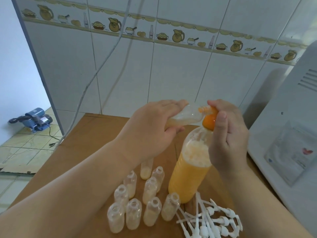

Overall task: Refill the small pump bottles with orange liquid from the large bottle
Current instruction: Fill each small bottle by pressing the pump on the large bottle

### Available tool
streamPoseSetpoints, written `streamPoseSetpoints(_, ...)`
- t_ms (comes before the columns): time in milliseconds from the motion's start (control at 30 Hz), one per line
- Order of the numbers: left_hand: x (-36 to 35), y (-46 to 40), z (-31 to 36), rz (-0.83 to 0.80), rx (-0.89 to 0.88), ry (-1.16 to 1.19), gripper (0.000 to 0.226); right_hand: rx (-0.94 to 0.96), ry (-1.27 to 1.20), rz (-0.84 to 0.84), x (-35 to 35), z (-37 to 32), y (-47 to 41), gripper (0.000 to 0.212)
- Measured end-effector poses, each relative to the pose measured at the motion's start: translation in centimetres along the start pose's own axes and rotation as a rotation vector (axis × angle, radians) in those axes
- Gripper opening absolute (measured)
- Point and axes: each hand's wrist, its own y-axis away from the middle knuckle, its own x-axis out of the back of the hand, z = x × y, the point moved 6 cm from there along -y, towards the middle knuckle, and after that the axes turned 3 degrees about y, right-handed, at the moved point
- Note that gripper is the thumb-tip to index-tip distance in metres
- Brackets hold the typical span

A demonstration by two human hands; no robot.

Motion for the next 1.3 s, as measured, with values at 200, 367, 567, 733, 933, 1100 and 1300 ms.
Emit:
streamPoseSetpoints(200, 0.6, -0.2, 1.0, 0.051, -0.031, -0.018, 0.055, 0.027, 0.042, 0.02, 0.8, -0.6, -0.3, 0.046)
streamPoseSetpoints(367, -0.6, -0.2, 0.0, 0.011, -0.015, 0.008, 0.054, 0.022, 0.059, 0.079, -0.4, -0.2, 0.2, 0.042)
streamPoseSetpoints(567, 0.5, 0.0, 0.1, 0.037, -0.034, 0.052, 0.054, 0.032, 0.094, -0.012, -0.2, -0.8, -0.1, 0.046)
streamPoseSetpoints(733, -0.1, 0.0, 0.1, 0.026, -0.03, 0.084, 0.055, 0.04, 0.088, 0.098, 0.0, -0.7, 0.3, 0.042)
streamPoseSetpoints(933, -0.4, -0.3, -0.2, 0.016, 0.008, 0.11, 0.054, -0.014, 0.138, -0.024, -1.0, -0.3, 0.7, 0.052)
streamPoseSetpoints(1100, 0.5, -0.3, 0.1, 0.046, -0.015, 0.142, 0.056, 0.031, 0.182, -0.017, 0.0, -1.0, 0.2, 0.057)
streamPoseSetpoints(1300, -0.9, -0.4, -0.3, 0.03, -0.005, 0.113, 0.055, -0.005, 0.153, 0.015, -0.4, 0.2, 0.8, 0.046)
